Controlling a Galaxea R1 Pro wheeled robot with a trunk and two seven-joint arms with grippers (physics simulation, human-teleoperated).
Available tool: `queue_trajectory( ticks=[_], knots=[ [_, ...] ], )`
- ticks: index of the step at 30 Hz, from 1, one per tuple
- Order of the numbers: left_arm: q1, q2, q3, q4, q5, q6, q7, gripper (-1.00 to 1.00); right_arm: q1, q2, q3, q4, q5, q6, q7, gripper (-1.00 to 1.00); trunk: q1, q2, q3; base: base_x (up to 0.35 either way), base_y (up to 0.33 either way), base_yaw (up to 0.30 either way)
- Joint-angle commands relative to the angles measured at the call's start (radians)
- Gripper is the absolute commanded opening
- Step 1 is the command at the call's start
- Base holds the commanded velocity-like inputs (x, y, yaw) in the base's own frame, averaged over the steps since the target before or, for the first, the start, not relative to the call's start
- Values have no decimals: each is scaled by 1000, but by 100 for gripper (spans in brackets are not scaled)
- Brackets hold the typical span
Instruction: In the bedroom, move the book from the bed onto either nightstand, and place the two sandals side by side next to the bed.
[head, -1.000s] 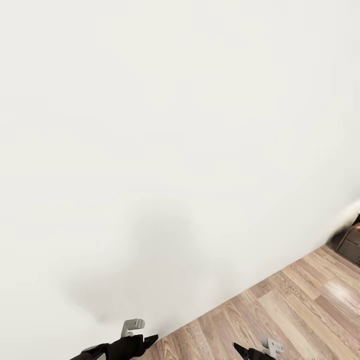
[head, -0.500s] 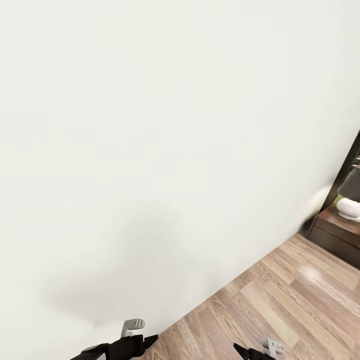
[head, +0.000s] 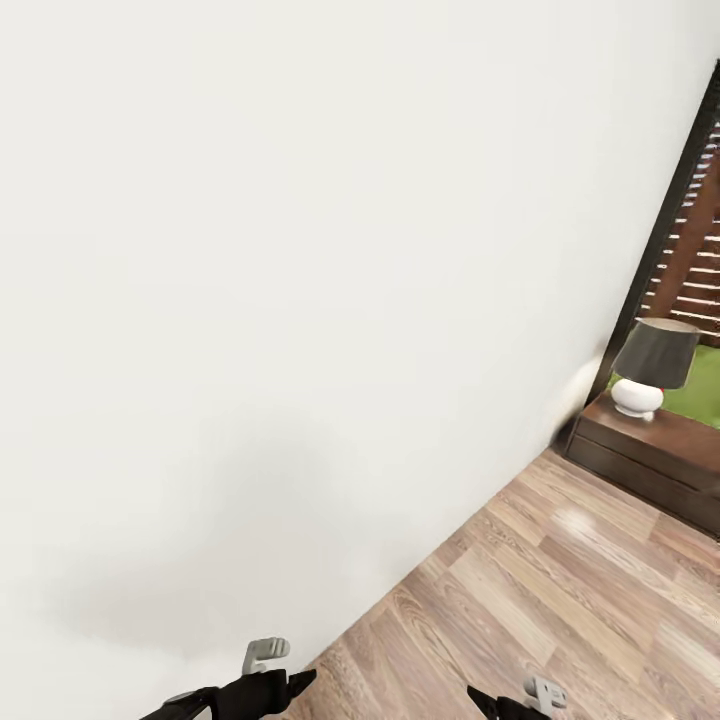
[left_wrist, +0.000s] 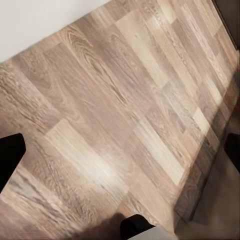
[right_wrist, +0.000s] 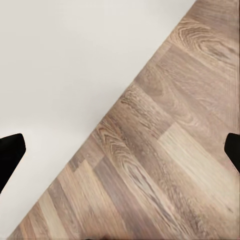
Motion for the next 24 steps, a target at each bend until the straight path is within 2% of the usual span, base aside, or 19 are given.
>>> queue_trajectory(
  ticks=[1, 7, 24],
  knots=[
    [0, 0, -8, 0, 6, -4, -2, 100, -1, 0, 4, 2, -9, -2, 3, 100, 0, -1, -1, 178, 0, -258],
    [0, 0, -8, 0, 6, -4, -1, 100, -1, 0, 4, 2, -9, -2, 3, 100, 0, -1, -1, 127, 0, -258],
    [0, 0, -8, 0, 6, -4, -1, 100, 0, 1, 5, 2, -9, -2, 3, 100, 0, -1, -1, 3, 0, -258]
  ],
)
